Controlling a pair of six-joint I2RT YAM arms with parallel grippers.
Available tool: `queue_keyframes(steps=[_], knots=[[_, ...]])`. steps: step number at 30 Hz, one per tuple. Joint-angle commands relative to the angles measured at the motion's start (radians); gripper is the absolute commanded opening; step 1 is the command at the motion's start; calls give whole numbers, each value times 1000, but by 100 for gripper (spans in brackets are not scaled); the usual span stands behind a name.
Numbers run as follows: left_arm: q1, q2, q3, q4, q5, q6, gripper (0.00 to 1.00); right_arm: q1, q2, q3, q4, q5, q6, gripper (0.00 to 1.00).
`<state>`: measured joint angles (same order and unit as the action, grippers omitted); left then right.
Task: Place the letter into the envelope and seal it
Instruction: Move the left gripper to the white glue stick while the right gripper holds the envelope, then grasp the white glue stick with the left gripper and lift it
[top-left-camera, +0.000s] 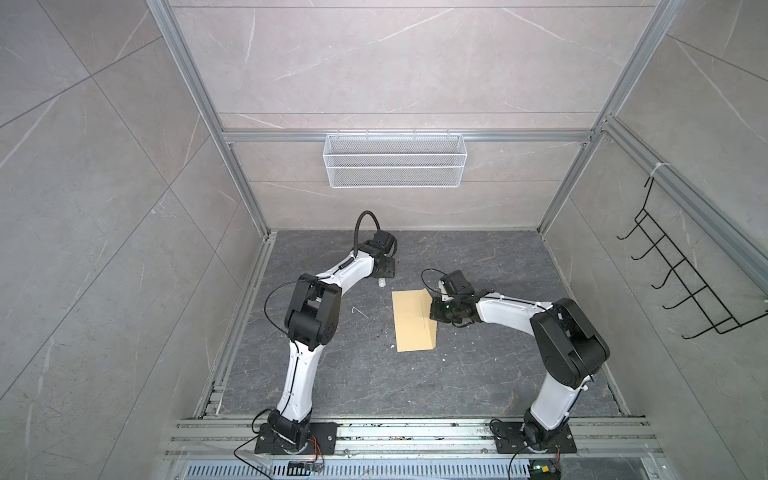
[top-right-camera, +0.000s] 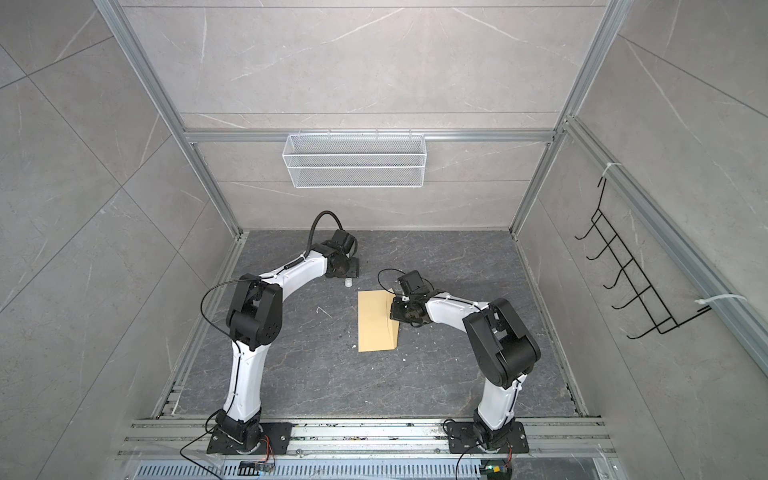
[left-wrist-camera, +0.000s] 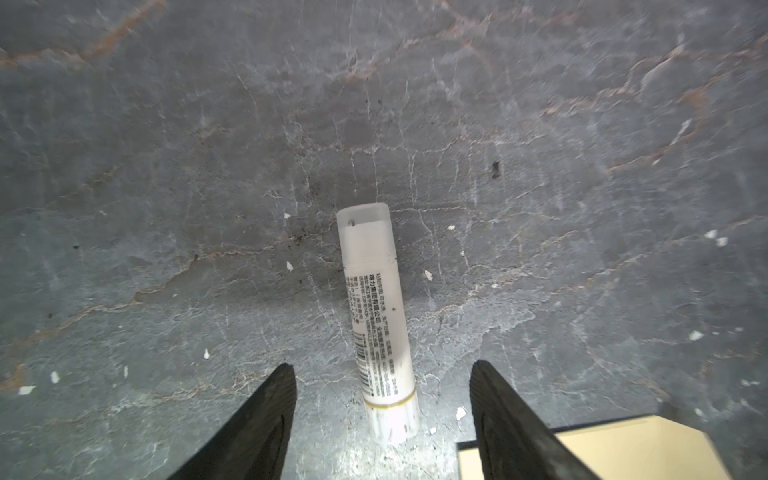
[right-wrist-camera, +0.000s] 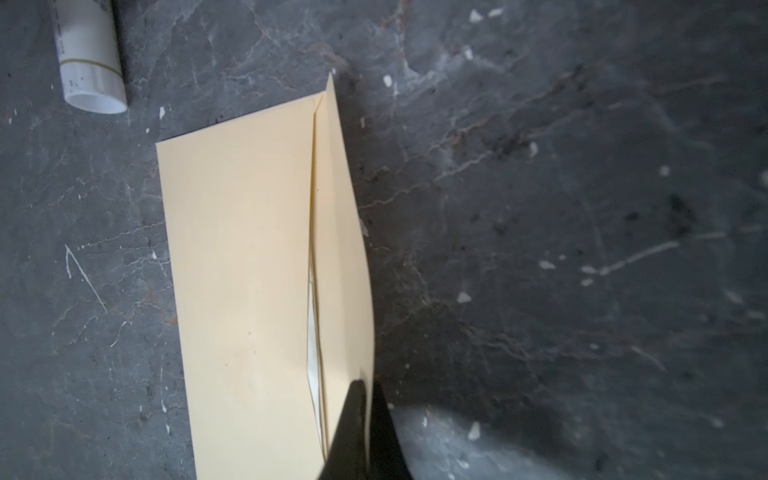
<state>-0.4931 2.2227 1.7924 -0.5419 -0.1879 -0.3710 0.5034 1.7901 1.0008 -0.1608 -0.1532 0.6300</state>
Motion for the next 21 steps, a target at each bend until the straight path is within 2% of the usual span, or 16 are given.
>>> queue_keyframes(steps=[1, 7, 11, 21], knots=[[-4, 21, 44, -32, -32, 11, 67, -2, -28, -25, 30, 53, 66, 0], [-4, 48, 63, -41, -39, 17, 62, -2, -13, -18, 53, 41, 89, 0], [-4, 64, 70, -43, -35, 18, 59, -4, -9, -11, 58, 35, 91, 4], [-4, 89, 82, -45, -32, 20, 47, -3, 7, 18, 51, 9, 40, 8]])
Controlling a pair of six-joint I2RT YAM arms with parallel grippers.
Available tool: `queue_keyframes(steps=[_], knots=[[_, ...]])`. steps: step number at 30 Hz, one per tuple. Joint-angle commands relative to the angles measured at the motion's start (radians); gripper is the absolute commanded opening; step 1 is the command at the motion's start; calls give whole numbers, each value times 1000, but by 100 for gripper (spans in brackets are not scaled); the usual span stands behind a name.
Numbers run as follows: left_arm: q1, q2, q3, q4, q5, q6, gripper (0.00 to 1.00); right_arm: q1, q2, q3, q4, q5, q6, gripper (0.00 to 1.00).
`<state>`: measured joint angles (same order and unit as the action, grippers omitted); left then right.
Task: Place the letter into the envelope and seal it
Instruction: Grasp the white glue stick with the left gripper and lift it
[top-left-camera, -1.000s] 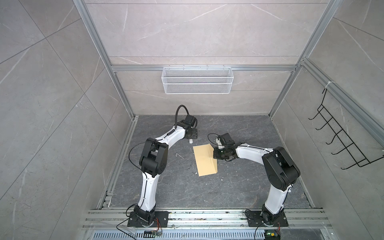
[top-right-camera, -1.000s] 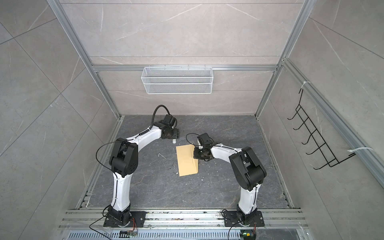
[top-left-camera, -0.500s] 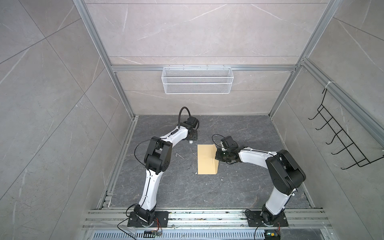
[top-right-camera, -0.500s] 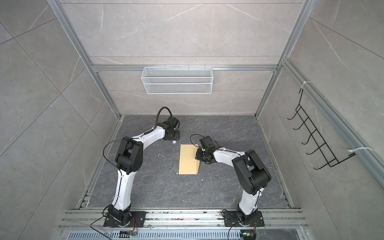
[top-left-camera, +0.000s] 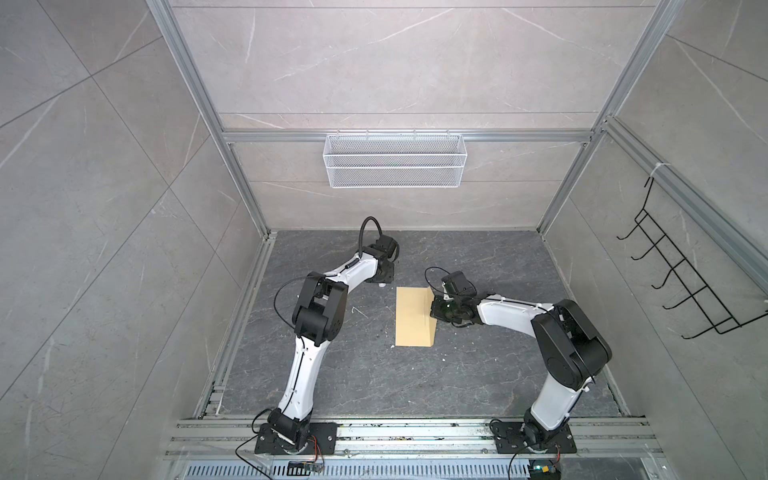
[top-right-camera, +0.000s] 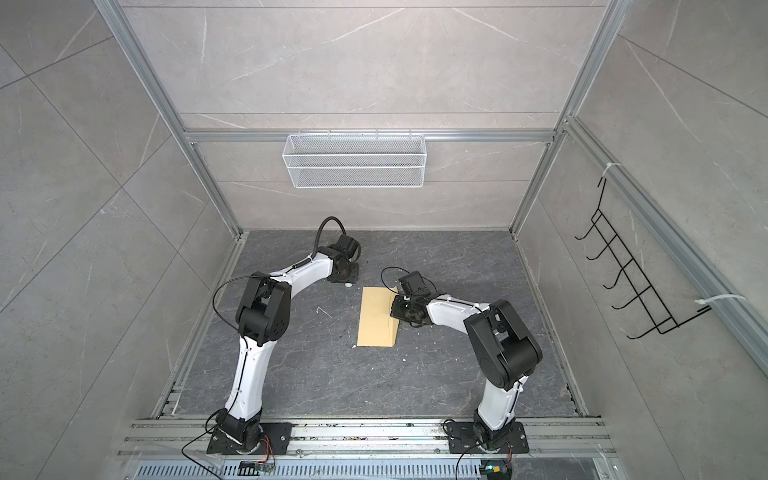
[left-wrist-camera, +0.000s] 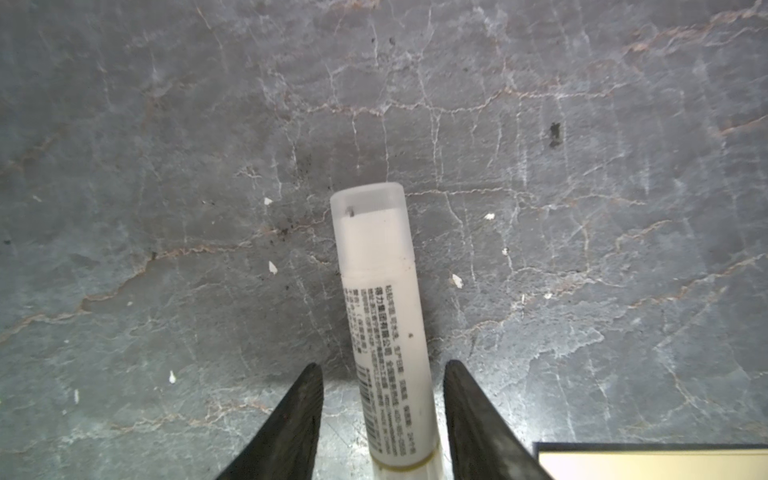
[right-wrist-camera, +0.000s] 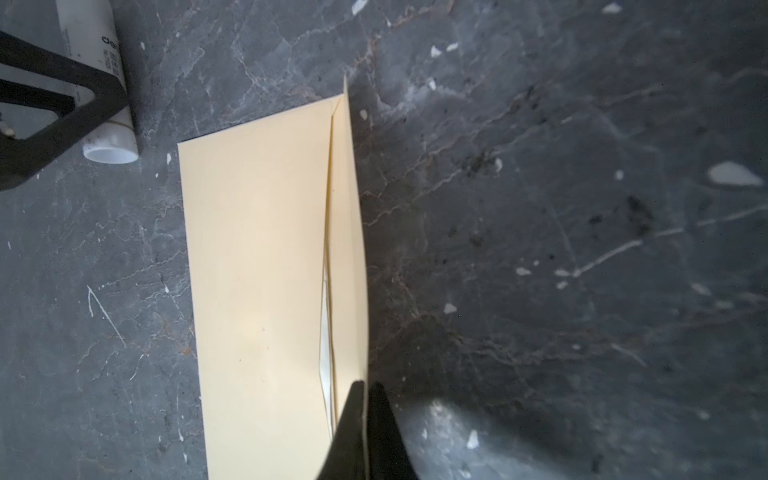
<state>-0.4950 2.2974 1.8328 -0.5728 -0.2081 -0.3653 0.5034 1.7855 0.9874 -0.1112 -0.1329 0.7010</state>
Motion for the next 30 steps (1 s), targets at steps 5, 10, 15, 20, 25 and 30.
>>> queue_keyframes(steps=[5, 10, 15, 20, 25, 30], knots=[[-2, 26, 47, -15, -9, 11, 40, -3, 24, 49, -8, -26, -60, 7], [-2, 25, 47, -18, -12, 12, 34, -4, 37, 66, -16, -40, -70, 9], [-2, 25, 47, -19, -13, 12, 28, -6, 41, 77, -24, -45, -80, 15], [-2, 59, 47, -22, -13, 12, 26, -9, 39, 82, -35, -47, -93, 22], [-2, 66, 48, -25, -14, 13, 30, -11, 41, 87, -41, -52, -102, 29], [-1, 71, 48, -29, -23, 14, 35, -12, 43, 87, -43, -57, -107, 33]])
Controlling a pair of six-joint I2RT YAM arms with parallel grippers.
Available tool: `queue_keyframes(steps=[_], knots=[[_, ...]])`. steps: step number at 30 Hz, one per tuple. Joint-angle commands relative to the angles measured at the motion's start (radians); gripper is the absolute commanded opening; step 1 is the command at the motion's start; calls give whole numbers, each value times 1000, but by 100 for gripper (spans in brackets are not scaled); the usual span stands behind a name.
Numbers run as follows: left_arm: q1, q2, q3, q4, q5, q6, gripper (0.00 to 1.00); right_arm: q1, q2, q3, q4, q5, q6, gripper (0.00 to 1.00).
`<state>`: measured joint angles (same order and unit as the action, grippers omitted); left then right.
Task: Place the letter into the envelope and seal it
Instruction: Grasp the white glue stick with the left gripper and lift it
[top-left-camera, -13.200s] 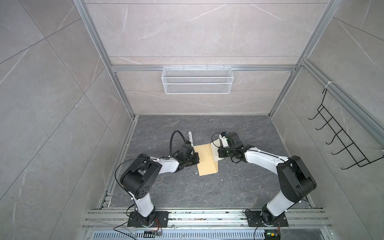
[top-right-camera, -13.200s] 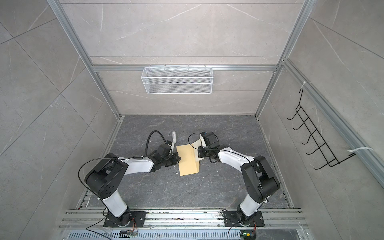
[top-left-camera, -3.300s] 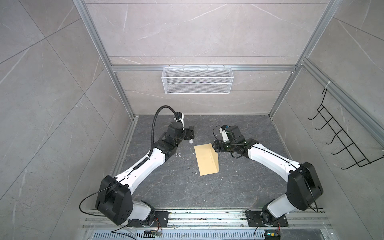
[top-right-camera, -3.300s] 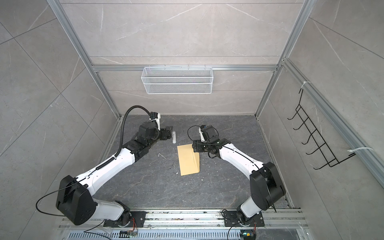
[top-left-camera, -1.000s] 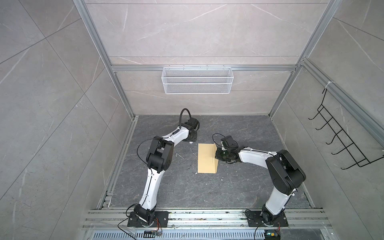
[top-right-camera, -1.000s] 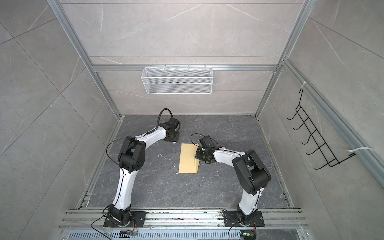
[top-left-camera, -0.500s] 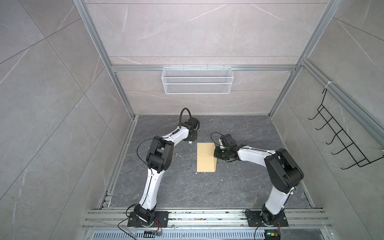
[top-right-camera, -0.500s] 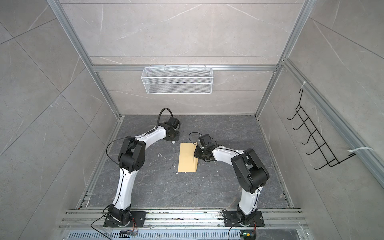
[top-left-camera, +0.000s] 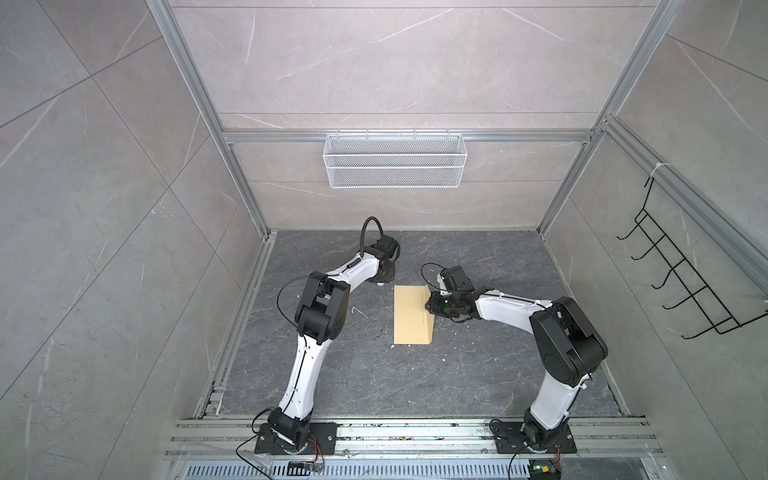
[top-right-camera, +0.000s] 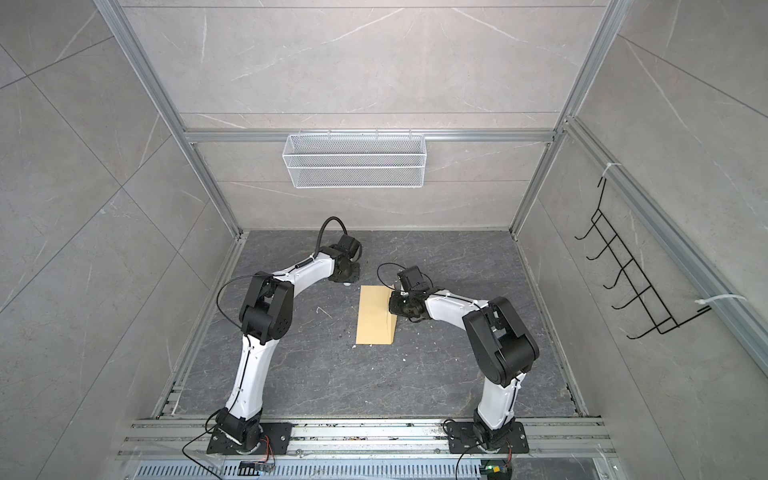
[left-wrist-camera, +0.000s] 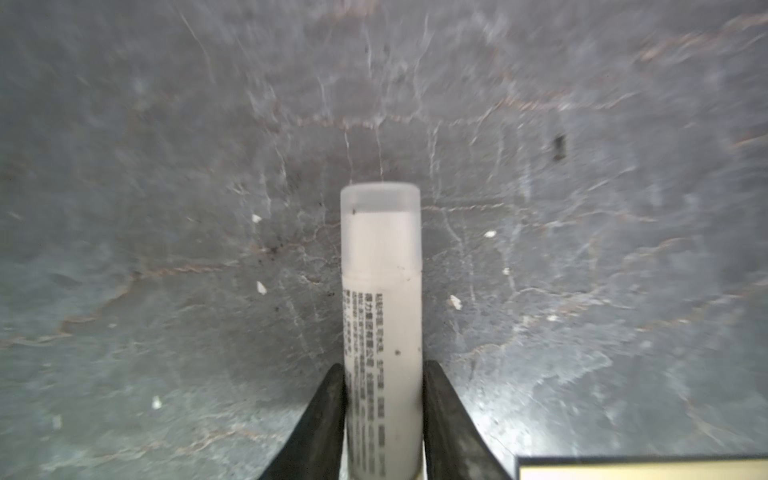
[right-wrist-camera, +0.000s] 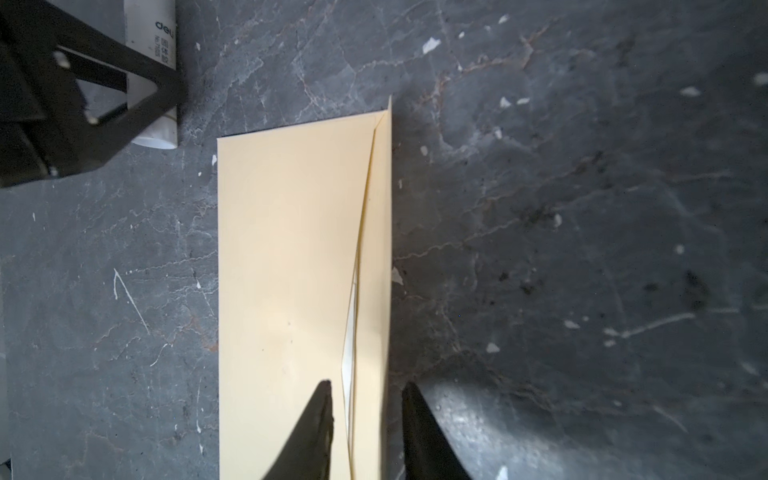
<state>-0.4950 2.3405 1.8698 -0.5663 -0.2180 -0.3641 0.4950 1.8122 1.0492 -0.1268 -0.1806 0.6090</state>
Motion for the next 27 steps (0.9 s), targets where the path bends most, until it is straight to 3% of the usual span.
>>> queue_keyframes(steps=[1, 4, 8, 11, 15, 21, 27], knots=[[-2, 29, 11, -36, -15, 13, 35, -6, 16, 25, -28, -11, -15, 33], [-2, 33, 12, -38, -15, 12, 35, -6, 16, 26, -30, -13, -16, 34], [-2, 34, 12, -36, -16, 8, 24, -5, 12, 25, -35, -11, -23, 37], [-2, 23, 12, -35, -24, 10, 8, -7, 1, 29, -47, -11, -35, 44], [-2, -58, -22, -6, -33, 25, 0, -19, -51, 38, -84, 1, -69, 57], [-8, -348, -283, 261, -38, 109, 0, -44, -225, 50, -160, 16, -172, 75], [-23, -699, -690, 685, 147, 238, 0, -47, -386, 107, -265, -67, -327, 86]])
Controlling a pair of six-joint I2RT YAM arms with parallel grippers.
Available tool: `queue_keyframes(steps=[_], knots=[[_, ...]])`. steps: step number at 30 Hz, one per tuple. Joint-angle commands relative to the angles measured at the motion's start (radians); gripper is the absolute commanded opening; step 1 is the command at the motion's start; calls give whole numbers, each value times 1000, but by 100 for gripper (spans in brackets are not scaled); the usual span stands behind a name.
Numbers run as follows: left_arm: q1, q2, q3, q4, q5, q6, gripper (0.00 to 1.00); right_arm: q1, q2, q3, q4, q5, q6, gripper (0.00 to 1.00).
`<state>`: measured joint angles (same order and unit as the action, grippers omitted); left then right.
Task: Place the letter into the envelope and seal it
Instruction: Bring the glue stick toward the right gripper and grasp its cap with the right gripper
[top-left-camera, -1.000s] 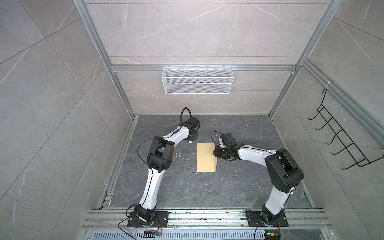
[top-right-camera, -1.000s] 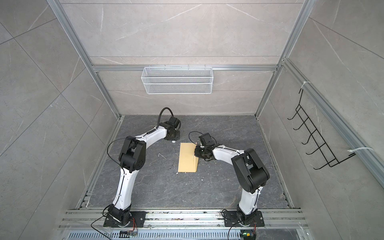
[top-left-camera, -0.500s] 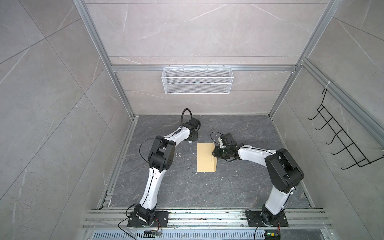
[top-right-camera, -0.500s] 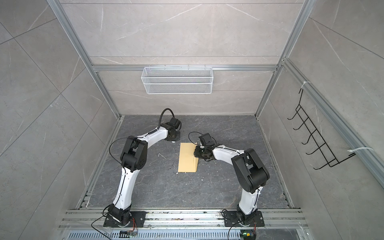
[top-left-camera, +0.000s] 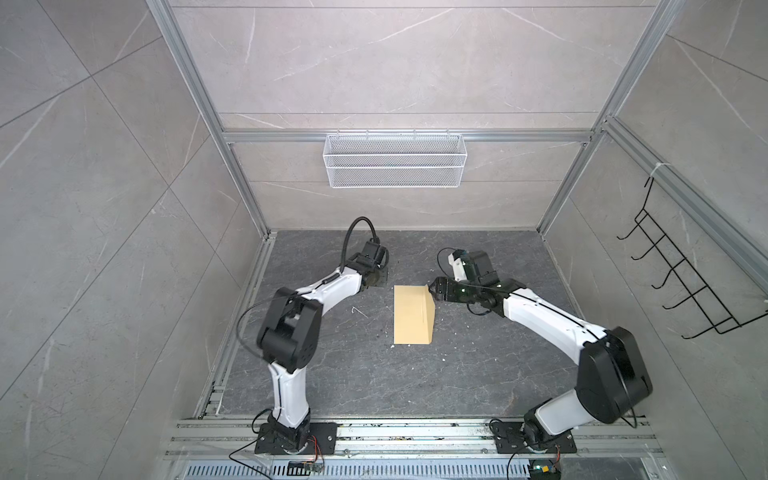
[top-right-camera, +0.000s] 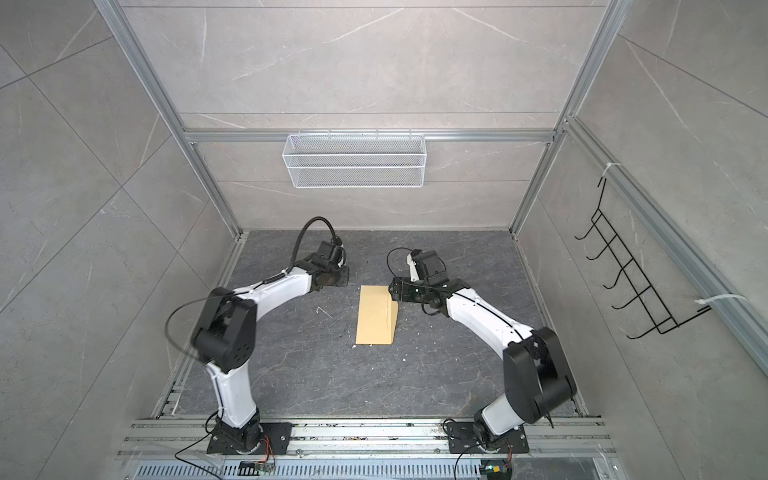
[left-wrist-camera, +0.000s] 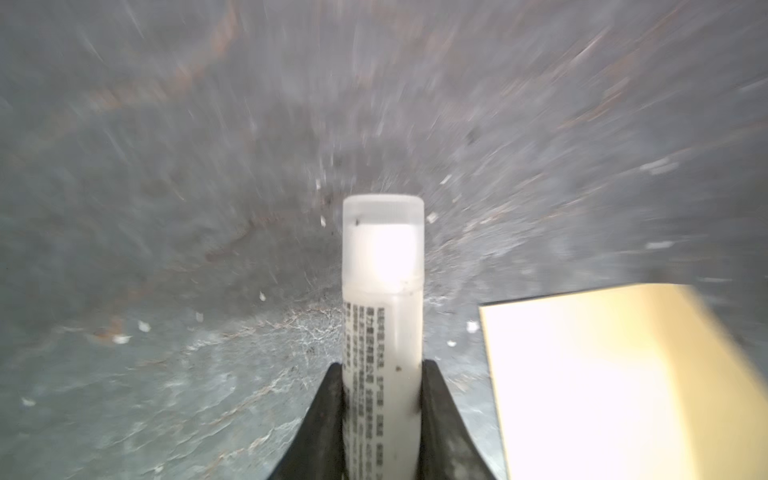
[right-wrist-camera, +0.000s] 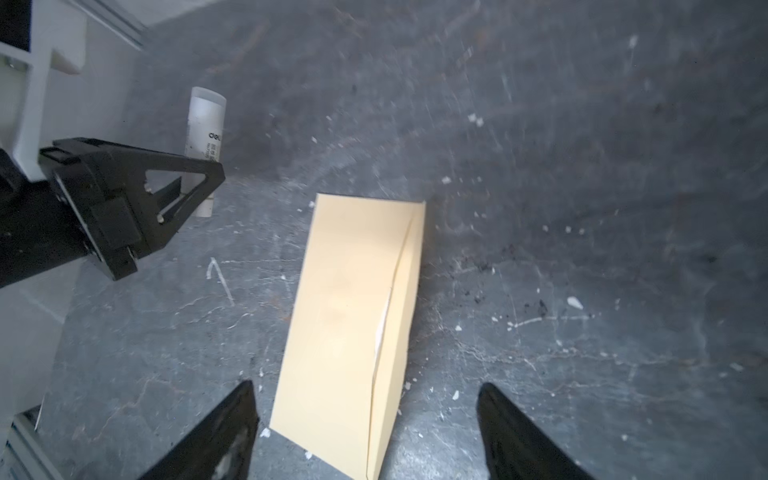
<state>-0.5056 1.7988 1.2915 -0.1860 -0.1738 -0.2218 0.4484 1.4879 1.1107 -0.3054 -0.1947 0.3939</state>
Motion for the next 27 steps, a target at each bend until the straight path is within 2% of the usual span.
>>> queue_keyframes(steps=[1, 5, 11, 17, 25, 27], knots=[[-13, -211, -176, 370, 135, 109, 0, 0, -84, 59, -103, -76, -131, 87], [-16, -356, -357, 545, 285, 180, 0, 2, -145, 105, -138, -185, -179, 90], [-25, -470, -533, 730, 457, 264, 0, 5, -162, 160, -143, -337, -170, 92], [-55, -523, -628, 800, 543, 420, 0, 70, -124, 194, -144, -323, -156, 89], [-74, -535, -680, 853, 611, 508, 0, 133, -27, 265, -174, -311, -141, 82], [-77, -542, -689, 863, 621, 517, 0, 139, -8, 280, -184, -307, -135, 77]])
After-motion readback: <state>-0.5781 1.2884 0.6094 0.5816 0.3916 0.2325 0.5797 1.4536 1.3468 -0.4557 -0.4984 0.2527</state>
